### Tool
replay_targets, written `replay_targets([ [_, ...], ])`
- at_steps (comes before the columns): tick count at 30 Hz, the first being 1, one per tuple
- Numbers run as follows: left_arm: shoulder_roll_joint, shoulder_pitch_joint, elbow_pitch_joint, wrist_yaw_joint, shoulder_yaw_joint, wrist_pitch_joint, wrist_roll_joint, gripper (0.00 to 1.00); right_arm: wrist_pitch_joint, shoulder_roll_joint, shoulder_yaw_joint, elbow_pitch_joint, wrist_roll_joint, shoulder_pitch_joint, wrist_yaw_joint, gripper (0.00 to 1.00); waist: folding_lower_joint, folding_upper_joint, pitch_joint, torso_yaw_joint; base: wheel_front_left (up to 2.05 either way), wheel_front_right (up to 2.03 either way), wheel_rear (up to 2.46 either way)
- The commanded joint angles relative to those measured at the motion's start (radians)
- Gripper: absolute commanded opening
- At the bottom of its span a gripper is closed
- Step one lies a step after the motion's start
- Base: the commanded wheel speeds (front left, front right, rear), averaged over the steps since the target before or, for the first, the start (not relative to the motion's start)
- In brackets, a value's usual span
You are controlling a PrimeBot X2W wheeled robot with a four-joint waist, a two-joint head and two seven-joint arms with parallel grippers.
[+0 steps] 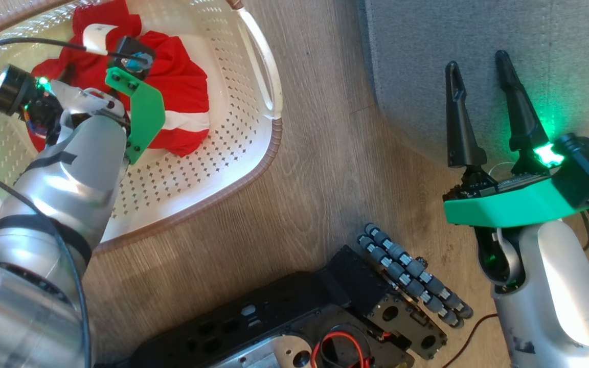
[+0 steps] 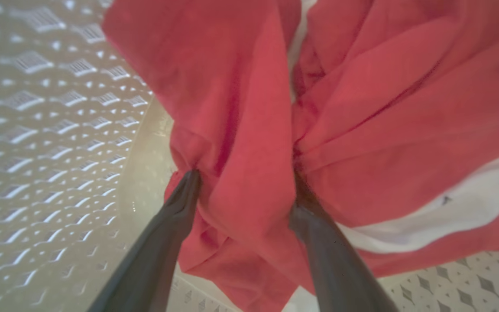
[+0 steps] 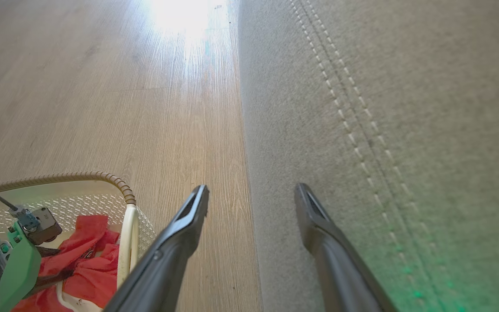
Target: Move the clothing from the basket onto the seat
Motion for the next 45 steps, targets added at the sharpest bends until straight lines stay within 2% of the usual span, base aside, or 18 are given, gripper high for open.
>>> replay_targets([
  [1, 0.012, 0.002, -0.01, -0.012, 0.002, 0.014, 0.008, 1.0, -0.001, 0.006, 0.026, -0.019, 0.008, 0.052, 0.001, 1.0, 0.0, 0.0, 0.003, 0.001, 0.0, 0.0, 0.0],
  [4, 0.012, 0.017, -0.01, -0.059, -0.013, 0.072, 0.006, 1.0, -0.001, 0.006, 0.026, -0.024, 0.008, 0.054, 0.001, 1.0, 0.0, 0.0, 0.008, 0.003, 0.0, 0.0, 0.0],
  [10, 0.004, 0.03, -0.009, -0.079, -0.023, 0.101, -0.004, 1.0, -0.001, 0.005, 0.023, -0.027, 0.001, 0.056, 0.001, 1.0, 0.0, 0.0, 0.013, 0.011, 0.0, 0.0, 0.0],
  [11, 0.004, 0.032, -0.009, -0.084, -0.024, 0.108, -0.007, 0.7, -0.001, 0.005, 0.023, -0.027, 0.0, 0.056, 0.001, 1.0, 0.0, 0.0, 0.013, 0.011, 0.0, 0.0, 0.0],
  [12, 0.005, 0.033, -0.009, -0.087, -0.025, 0.114, -0.009, 0.22, -0.001, 0.005, 0.024, -0.027, 0.0, 0.054, 0.001, 1.0, 0.0, 0.0, 0.013, 0.012, 0.0, 0.0, 0.0],
  [13, 0.005, 0.033, -0.009, -0.09, -0.026, 0.117, -0.01, 0.0, -0.001, 0.005, 0.023, -0.027, 0.001, 0.052, 0.001, 1.0, 0.0, 0.0, 0.014, 0.012, 0.0, 0.0, 0.0],
  [22, 0.008, 0.027, -0.009, -0.098, -0.023, 0.119, -0.034, 0.0, -0.001, 0.004, 0.027, -0.02, 0.0, 0.032, 0.001, 1.0, 0.0, 0.0, 0.008, 0.012, 0.0, 0.0, 0.0],
  [33, 0.01, 0.041, -0.009, -0.092, -0.004, 0.073, -0.074, 0.0, -0.001, 0.005, 0.03, -0.013, 0.003, -0.017, 0.001, 1.0, 0.0, 0.0, -0.046, -0.001, 0.0, 0.0, 0.0],
  [37, 0.019, 0.054, -0.009, -0.086, -0.002, 0.036, -0.082, 0.0, -0.001, 0.006, 0.042, -0.002, 0.0, -0.043, 0.001, 1.0, 0.0, 0.0, -0.078, -0.007, 0.0, 0.0, 0.0],
  [39, 0.02, 0.067, -0.009, -0.076, 0.008, -0.017, -0.096, 0.0, -0.001, 0.006, 0.053, 0.007, -0.002, -0.064, 0.001, 1.0, 0.0, 0.0, -0.106, -0.01, 0.0, 0.0, 0.0],
  [45, -0.017, 0.121, -0.009, -0.066, 0.022, -0.102, -0.124, 0.0, -0.001, -0.017, 0.046, 0.027, -0.026, -0.063, 0.001, 1.0, 0.0, 0.0, -0.208, 0.027, 0.0, 0.0, 0.0],
])
